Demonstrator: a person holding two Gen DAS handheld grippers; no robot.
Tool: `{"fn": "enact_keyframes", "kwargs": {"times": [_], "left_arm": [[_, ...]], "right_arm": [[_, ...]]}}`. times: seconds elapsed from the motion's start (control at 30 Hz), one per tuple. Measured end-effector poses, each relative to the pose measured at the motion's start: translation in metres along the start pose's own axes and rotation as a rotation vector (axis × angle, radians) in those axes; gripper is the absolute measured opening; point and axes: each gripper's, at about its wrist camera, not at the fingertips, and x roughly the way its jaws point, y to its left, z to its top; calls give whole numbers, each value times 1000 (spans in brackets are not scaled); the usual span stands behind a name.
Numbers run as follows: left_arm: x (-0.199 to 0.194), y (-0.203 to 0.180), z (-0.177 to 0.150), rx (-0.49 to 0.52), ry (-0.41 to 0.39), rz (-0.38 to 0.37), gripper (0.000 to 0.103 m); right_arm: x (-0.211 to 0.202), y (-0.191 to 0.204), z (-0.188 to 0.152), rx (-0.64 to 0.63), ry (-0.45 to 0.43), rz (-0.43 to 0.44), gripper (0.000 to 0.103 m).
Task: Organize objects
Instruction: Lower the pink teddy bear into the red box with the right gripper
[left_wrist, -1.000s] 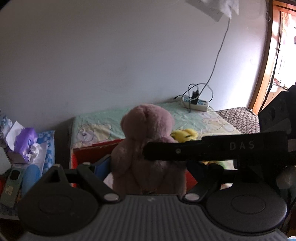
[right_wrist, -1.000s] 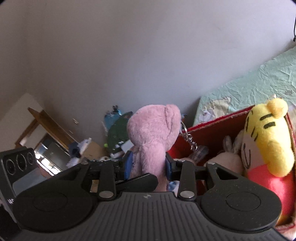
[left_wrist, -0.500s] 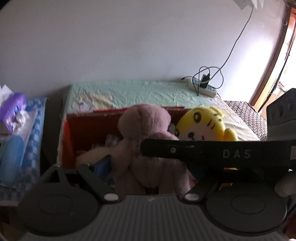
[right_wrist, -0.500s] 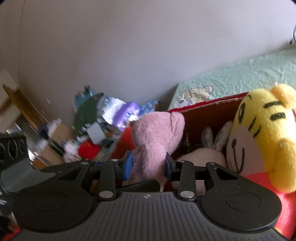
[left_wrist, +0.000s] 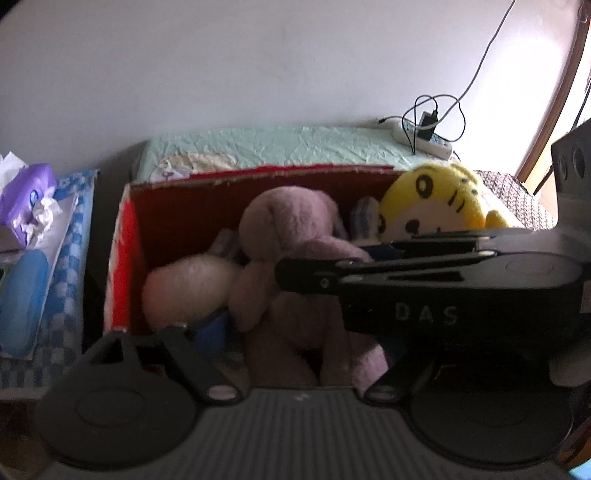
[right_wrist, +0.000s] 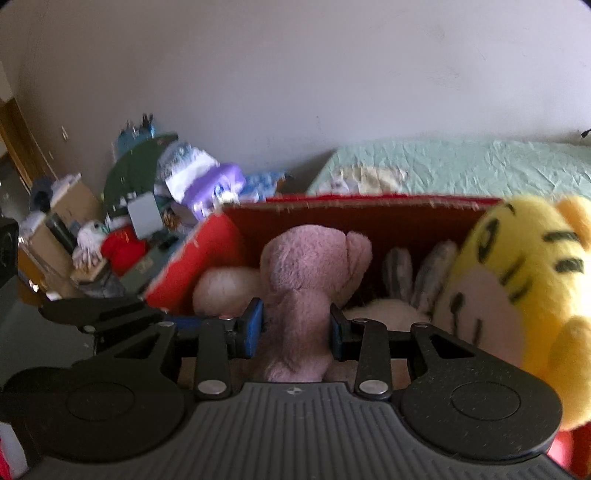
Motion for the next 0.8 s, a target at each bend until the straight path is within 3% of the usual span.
{"fn": "enact_keyframes", "kwargs": {"times": [0.37, 0.67, 0.73, 0.8], "left_arm": [[9, -13, -2, 40, 41, 49, 86], [2, -21, -6, 28, 63, 96, 87], [-2, -24, -7, 30, 66, 115, 86], [-9, -25, -9, 36, 56, 137, 84]], "right_arm": [[10, 7, 4, -55, 70, -57, 38], [-26, 2, 4, 41, -13, 17, 46], [-32, 0, 4, 66, -27, 24, 40], [-34, 2, 4, 57, -30, 19, 19]]}}
